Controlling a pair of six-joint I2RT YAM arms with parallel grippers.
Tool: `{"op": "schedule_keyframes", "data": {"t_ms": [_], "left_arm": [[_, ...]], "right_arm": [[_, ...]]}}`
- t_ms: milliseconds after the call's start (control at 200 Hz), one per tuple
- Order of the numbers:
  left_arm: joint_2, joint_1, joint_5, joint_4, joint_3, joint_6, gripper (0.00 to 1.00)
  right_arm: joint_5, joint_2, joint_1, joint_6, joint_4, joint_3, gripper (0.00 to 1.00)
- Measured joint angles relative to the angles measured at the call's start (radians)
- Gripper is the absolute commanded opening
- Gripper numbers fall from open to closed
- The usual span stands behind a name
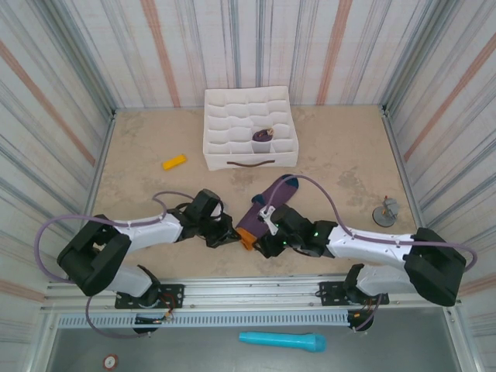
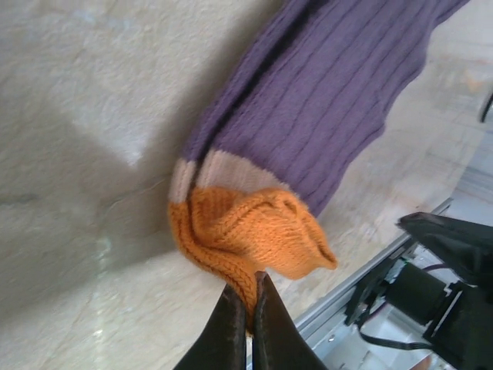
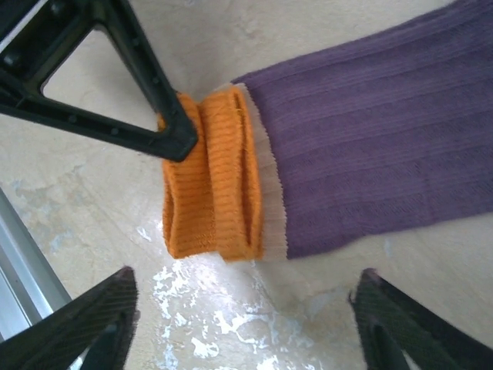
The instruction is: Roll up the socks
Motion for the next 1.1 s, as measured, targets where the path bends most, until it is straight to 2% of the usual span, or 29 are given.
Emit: {"op": "schedule_keyframes", "data": {"t_ms": [110, 406, 636, 937, 1097], "left_arm": [[0.016, 0.000, 0.011, 0.040, 0.002, -0.043, 0.00], [0.092, -0.004, 0.043, 0.152, 0.007, -0.129, 0.00], [0.093, -0.008, 0.044, 0.217, -0.008, -0.184, 0.00], [0.093, -0.008, 0.043, 0.237, -0.008, -0.204, 0.00], [0.101, -0.008, 0.043, 0.238, -0.008, -0.208, 0.00]], "right_arm": [[-0.010, 0.052, 0.007, -0.020, 0.013, 0.028, 0.78], [-0.021, 0.180, 0.013, -0.059, 0.053, 0.086, 0.68], [0.000, 0.187, 0.013, -0.066, 0.056, 0.086, 0.67], [0.097, 0.181, 0.013, -0.089, 0.060, 0.069, 0.68], [0.126, 0.180, 0.013, -0.091, 0.061, 0.064, 0.65]]}}
